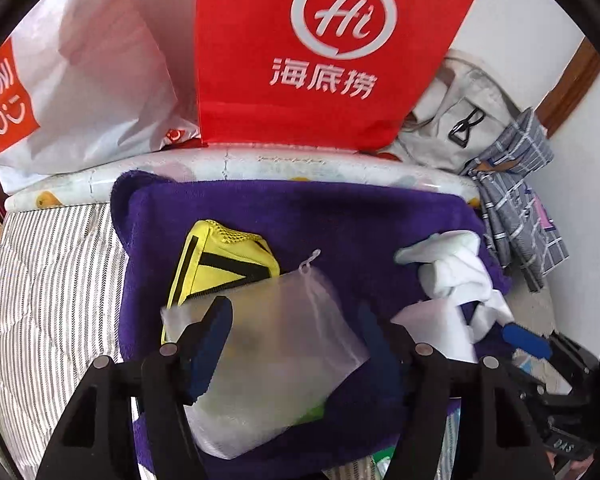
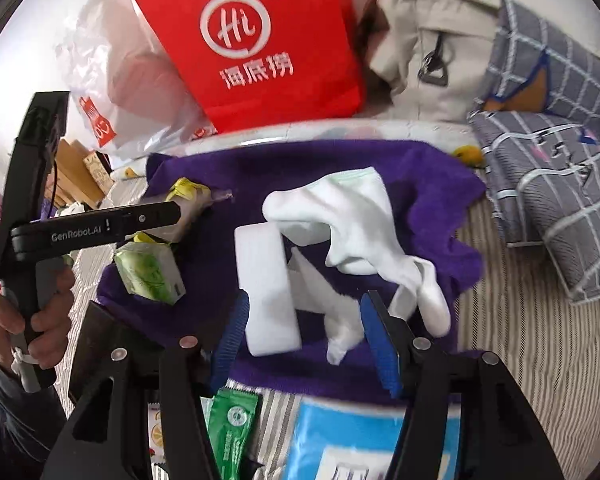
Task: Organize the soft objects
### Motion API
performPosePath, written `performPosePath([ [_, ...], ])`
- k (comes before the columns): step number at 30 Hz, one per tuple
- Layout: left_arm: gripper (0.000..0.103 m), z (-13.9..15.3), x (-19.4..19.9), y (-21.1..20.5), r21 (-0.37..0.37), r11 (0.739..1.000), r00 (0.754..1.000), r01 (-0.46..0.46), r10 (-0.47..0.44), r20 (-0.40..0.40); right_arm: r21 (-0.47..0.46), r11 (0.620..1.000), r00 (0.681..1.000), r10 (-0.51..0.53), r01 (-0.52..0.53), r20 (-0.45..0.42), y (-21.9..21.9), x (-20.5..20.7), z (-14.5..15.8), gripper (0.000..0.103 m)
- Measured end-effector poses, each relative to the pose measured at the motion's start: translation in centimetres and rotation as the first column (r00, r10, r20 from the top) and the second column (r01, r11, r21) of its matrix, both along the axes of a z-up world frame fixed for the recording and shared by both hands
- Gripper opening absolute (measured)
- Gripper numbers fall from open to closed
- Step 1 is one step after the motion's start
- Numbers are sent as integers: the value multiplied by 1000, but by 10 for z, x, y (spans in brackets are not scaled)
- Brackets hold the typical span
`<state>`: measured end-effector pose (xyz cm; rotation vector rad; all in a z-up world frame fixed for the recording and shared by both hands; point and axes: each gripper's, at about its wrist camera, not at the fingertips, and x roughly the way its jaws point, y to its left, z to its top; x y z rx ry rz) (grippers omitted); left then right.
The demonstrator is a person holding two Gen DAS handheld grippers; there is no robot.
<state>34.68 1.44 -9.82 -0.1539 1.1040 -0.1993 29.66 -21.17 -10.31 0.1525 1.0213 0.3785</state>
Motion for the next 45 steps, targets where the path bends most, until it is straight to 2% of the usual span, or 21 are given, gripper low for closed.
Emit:
performPosePath([
  [5, 66, 10, -17, 8, -23, 1000, 1000, -11, 11, 8, 14, 1000, 1000, 4, -4, 22, 7, -26, 9, 58],
  [11, 66, 22, -44, 30, -37, 998, 999, -41, 42, 27, -23, 998, 998, 51, -50, 49, 34, -66, 14, 57],
  [15, 67, 22, -66, 51, -50, 996, 997, -72, 74, 24, -54, 990, 990, 133, -131, 52, 58, -95, 7, 45],
  [19, 67, 22, -86, 68, -62, 994, 995, -93, 95, 24, -57, 971, 969, 236, -232, 73, 77, -127, -3, 44],
  [24, 67, 23, -109, 81, -63, 992, 993, -106, 108, 40, -104, 954, 954, 289, -281, 76, 93, -156, -17, 44],
  [31, 67, 17, -137, 97, -41, 990, 990, -132, 133, 39, -263, 927, 953, 294, -265, 75, 117, -160, -46, 44],
  [34, 67, 14, -151, 106, -18, 987, 987, -158, 158, 38, -313, 912, 946, 308, -264, 101, 123, -155, -53, 44],
  [38, 67, 8, -166, 118, -29, 982, 982, -189, 190, 23, -361, 898, 936, 321, -251, 147, 131, -147, -53, 43],
  [39, 67, 6, -169, 119, -28, 981, 981, -192, 193, 19, -364, 899, 937, 315, -243, 153, 131, -145, -53, 37],
  [40, 67, 5, -171, 119, -27, 981, 981, -193, 193, 17, -360, 901, 936, 313, -241, 158, 130, -144, -52, 24],
  [42, 67, 1, -176, 119, -21, 980, 980, -196, 196, 11, -335, 913, 939, 300, -231, 171, 128, -141, -48, 13],
  [45, 67, -3, -183, 116, -20, 980, 980, -197, 197, -1, -264, 941, 953, 259, -213, 156, 118, -141, -41, 4],
])
